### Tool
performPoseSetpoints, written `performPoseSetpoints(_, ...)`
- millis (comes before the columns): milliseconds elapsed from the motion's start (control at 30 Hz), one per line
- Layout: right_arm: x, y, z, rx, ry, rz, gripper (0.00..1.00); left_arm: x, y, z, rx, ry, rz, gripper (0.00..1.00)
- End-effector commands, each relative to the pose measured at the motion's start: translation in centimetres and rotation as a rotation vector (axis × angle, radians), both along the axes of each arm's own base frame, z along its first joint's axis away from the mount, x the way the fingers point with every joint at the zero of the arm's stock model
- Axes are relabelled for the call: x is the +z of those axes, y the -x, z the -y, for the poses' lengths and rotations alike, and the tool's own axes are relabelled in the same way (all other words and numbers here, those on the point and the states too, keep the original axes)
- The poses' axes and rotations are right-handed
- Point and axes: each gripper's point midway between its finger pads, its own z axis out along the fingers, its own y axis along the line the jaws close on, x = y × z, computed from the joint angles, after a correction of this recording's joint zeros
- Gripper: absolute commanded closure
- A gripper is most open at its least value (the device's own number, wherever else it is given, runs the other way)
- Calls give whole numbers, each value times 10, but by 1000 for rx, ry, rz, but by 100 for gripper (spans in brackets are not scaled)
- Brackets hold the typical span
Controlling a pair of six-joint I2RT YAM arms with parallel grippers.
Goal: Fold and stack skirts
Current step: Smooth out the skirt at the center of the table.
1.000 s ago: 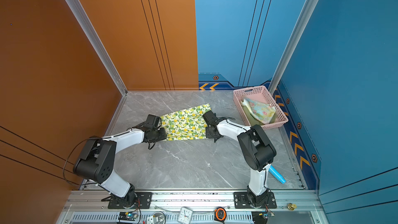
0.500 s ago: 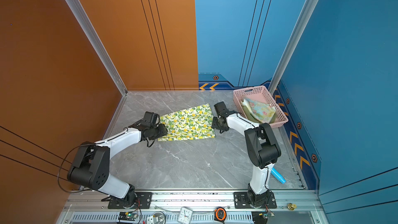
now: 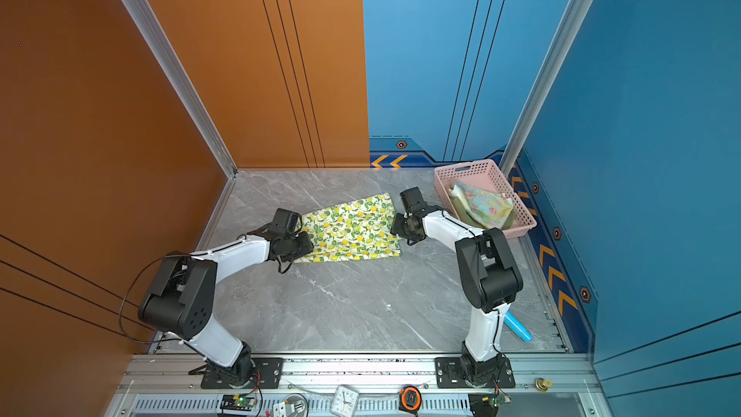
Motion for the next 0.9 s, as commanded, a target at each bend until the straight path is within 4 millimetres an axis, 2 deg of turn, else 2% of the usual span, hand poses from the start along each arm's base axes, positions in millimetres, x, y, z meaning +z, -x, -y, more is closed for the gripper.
performPoseSetpoints(0, -11, 2, 2, -11, -9, -23, 43, 2, -13, 9, -14, 22, 37, 65)
performPoseSetpoints(100, -14, 2, 4, -17, -2, -28, 44, 0, -14, 9, -18, 24, 36, 79)
performPoseSetpoints(200, -19, 1, 7, -32, 1, -38, 46, 1, -13, 8, -17, 24, 38, 88)
performPoseSetpoints(467, -37, -1, 10, -71, -20, -73, 49, 5, -11, 7, -23, 20, 46, 99)
performPoseSetpoints(633, -47, 0, 11, -101, -47, -93, 52, 6, -10, 6, -24, 16, 45, 100)
performPoseSetpoints(733, -52, -3, 11, -117, -63, -95, 58, 8, -10, 6, -28, 13, 50, 100)
performPoseSetpoints(800, -51, -6, 10, -129, -78, -89, 66, 10, -9, 5, -28, 9, 51, 100)
performPoseSetpoints(867, -48, -8, 8, -136, -90, -76, 78, 14, -10, 3, -25, 6, 55, 100)
